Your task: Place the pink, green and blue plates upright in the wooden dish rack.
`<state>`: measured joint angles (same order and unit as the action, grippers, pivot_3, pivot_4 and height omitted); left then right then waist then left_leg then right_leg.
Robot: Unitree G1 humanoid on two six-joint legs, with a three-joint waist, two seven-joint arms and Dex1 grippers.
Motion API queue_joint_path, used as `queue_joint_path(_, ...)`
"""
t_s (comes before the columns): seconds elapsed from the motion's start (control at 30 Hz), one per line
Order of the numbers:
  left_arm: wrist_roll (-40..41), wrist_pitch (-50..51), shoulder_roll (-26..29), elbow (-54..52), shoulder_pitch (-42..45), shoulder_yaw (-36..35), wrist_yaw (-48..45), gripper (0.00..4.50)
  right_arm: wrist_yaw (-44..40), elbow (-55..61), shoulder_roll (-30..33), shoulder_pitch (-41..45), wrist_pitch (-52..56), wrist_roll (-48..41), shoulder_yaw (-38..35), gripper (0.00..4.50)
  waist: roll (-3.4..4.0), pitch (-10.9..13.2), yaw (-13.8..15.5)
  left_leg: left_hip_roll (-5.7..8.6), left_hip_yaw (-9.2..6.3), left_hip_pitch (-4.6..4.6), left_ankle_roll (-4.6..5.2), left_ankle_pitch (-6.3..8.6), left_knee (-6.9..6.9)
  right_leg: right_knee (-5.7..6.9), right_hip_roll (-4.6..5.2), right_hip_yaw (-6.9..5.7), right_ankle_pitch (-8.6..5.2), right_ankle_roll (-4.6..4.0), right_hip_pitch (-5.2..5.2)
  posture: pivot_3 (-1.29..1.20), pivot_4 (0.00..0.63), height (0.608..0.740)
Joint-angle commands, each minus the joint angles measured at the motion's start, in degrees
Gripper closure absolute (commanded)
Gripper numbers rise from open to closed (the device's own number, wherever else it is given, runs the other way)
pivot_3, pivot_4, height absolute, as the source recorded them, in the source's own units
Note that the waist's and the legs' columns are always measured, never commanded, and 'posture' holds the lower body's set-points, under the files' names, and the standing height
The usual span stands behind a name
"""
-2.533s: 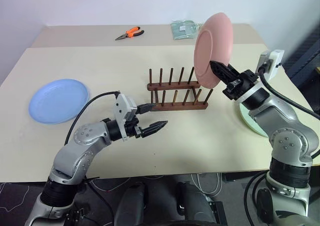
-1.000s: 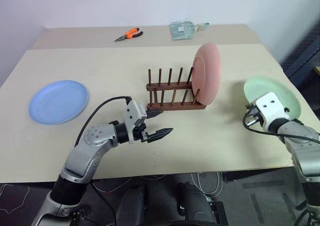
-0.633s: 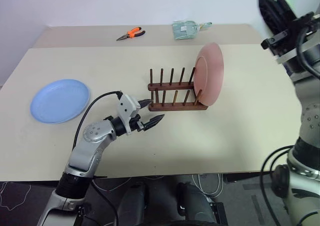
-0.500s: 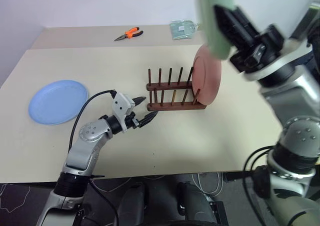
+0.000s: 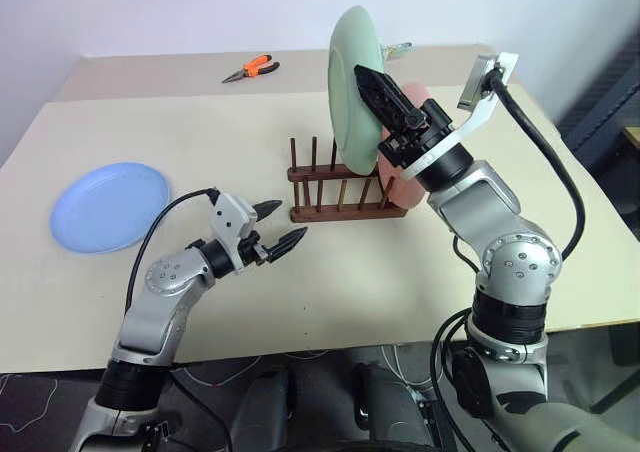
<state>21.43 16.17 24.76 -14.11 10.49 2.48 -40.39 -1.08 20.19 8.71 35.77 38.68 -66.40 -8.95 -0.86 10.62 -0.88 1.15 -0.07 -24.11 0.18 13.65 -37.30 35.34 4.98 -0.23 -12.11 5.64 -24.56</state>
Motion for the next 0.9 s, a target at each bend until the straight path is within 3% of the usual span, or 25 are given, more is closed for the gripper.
queue_joint_path(0.03, 1.5, 1.1, 0.4, -2.9, 0.3, -1.0, -0.2, 0.86, 2.9, -1.0, -1.4, 0.2, -0.6, -1.7, -1.9, 4.42, 0.00, 0.0, 0.0, 0.00, 0.00, 0.00, 0.00, 0.00, 0.00, 0.00, 0.00, 0.00, 0.00, 0.00, 0.00, 0.00, 0.150, 0.738)
queue_joint_path(0.23, 2.0, 2.6, 0.4, -3.2, 0.8, -1.1, -0.4, 0.86, 4.5, -3.1, -1.4, 0.8, 0.6, -1.1, -1.8, 4.42, 0.01, 0.0, 0.0, 0.01, 0.02, 0.00, 0.00, 0.00, 0.00, 0.00, -0.02, 0.00, 0.00, 0.01, 0.00, 0.00, 0.150, 0.738)
queue_joint_path(0.27, 2.1, 2.7, 0.4, -3.3, 0.8, -1.0, -0.5, 0.86, 4.7, -3.5, -1.5, 1.1, 0.6, -1.0, -1.9, 3.77, 0.01, 0.0, 0.0, 0.01, 0.02, 0.00, 0.00, 0.00, 0.00, 0.00, -0.02, 0.00, 0.00, 0.01, 0.00, 0.00, 0.150, 0.738)
queue_joint_path(0.4, 2.8, 3.8, 0.5, -3.3, 1.1, -1.0, -0.8, 0.86, 4.2, -4.4, -0.1, 2.5, -0.1, 3.0, -1.1, 1.92, 0.01, 0.0, 0.0, 0.00, 0.03, 0.00, 0.00, 0.00, 0.00, 0.00, -0.03, 0.00, 0.00, 0.01, 0.00, 0.00, 0.150, 0.738)
queue_joint_path(0.5, 4.2, 5.6, 0.3, -3.3, 1.3, -1.5, -0.7, 0.05, 2.7, -4.5, 1.7, 3.4, -1.0, 7.8, 0.0, 0.42, 0.01, 0.0, 0.0, 0.01, 0.04, 0.00, 0.00, 0.00, 0.00, 0.00, -0.03, 0.00, 0.00, 0.01, 0.00, 0.00, 0.150, 0.738)
queue_joint_path(0.77, 4.1, 5.0, -1.1, -2.7, 2.1, -5.6, 4.3, 0.05, -7.3, -3.6, 11.1, 8.4, -7.0, 24.8, 4.8, 0.42, 0.03, 0.0, 0.1, 0.01, 0.05, 0.00, 0.00, 0.00, -0.01, -0.03, -0.04, 0.00, -0.01, 0.00, 0.00, 0.00, 0.150, 0.738)
queue_joint_path(0.8, 3.5, 3.7, -1.9, -1.8, 2.8, -7.5, 6.9, 0.05, -9.5, -3.3, 12.7, 9.3, -8.4, 27.4, 6.1, 0.42, 0.03, 0.0, 0.1, 0.01, 0.05, -0.01, 0.00, 0.00, -0.02, -0.03, -0.04, 0.00, -0.01, 0.00, 0.00, 0.00, 0.150, 0.738)
queue_joint_path(0.83, 0.4, 1.8, -3.0, 0.8, 4.7, -10.7, 13.8, 0.01, -13.9, -1.6, 15.4, 9.9, -10.0, 30.4, 9.0, 0.20, 0.03, 0.0, 0.1, 0.01, 0.05, -0.01, 0.00, 0.00, -0.01, -0.03, -0.04, 0.00, 0.00, 0.01, -0.01, 0.00, 0.150, 0.738)
queue_joint_path(0.9, -5.0, 0.5, -4.4, 5.8, 8.5, -17.4, 27.8, 0.01, -21.7, 1.2, 20.0, 10.0, -13.3, 36.5, 15.3, 0.20, 0.01, 0.0, 0.2, 0.01, 0.03, 0.00, 0.00, 0.00, -0.02, -0.02, -0.07, -0.01, 0.00, 0.02, -0.01, 0.00, 0.150, 0.738)
